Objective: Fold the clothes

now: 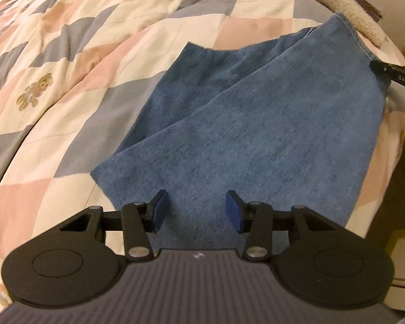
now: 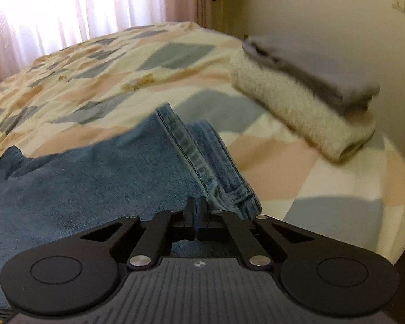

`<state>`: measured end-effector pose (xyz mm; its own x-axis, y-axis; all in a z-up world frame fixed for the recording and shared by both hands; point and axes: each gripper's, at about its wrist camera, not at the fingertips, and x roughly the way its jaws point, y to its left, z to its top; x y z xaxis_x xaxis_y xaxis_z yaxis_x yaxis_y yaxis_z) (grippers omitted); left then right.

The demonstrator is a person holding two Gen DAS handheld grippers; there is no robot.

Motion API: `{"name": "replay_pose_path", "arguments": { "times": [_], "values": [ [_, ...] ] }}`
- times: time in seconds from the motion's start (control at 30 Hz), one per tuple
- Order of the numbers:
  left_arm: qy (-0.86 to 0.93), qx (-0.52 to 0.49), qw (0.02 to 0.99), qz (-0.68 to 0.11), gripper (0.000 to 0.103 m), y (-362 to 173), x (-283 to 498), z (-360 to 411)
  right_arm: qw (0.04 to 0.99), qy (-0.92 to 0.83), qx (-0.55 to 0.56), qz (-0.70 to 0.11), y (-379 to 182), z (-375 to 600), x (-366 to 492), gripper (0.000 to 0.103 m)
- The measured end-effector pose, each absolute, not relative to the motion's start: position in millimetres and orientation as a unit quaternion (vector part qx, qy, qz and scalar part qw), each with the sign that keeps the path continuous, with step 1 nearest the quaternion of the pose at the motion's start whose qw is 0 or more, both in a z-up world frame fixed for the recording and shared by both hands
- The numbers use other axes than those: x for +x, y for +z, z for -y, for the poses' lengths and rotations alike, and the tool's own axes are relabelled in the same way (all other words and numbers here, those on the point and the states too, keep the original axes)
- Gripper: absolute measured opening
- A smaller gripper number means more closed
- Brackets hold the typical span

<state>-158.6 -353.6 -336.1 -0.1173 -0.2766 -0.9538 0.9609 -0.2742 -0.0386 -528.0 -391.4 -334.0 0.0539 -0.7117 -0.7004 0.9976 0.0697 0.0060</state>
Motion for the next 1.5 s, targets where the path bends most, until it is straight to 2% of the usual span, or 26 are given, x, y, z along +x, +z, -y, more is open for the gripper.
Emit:
{"name": "replay_pose_path", "arguments": {
  "times": [0.07,0.3,0.47,0.63,0.83,1.1,1.27,1.37,1.5],
  "values": [
    [-0.665,0.458,0.460,-0.370,0.040,-327,-159,350,0.672,-0.640,0.262,-0.266,-326,383,-523,0.021],
    [-0.695,0.479,0.385,-0.373,0.039,-336,-154,327,0.613,-0.666,0.276,-0.323,-342,392,-493,0.022],
    [-0.747,0.457,0.321,-0.360,0.040,-320,-133,320,0.574,-0.704,0.287,-0.303,-324,374,-463,0.023],
    [-0.771,0.456,0.297,-0.331,0.040,-324,-101,330,0.550,-0.718,0.315,-0.287,-319,337,-407,0.026],
    [-0.789,0.460,0.284,-0.293,0.040,-342,-91,360,0.542,-0.721,0.338,-0.267,-329,306,-348,0.026],
    [-0.804,0.465,0.270,-0.254,0.038,-351,-83,383,0.599,-0.694,0.361,-0.170,-305,228,-257,0.026],
    [-0.784,0.518,0.251,-0.233,0.039,-374,-99,392,0.579,-0.681,0.370,-0.254,-348,219,-213,0.023],
    [-0.784,0.529,0.247,-0.208,0.039,-360,-105,389,0.571,-0.696,0.369,-0.231,-331,219,-213,0.023],
    [-0.763,0.545,0.263,-0.226,0.039,-349,-98,388,0.586,-0.696,0.350,-0.224,-313,212,-200,0.023]
  ]
}}
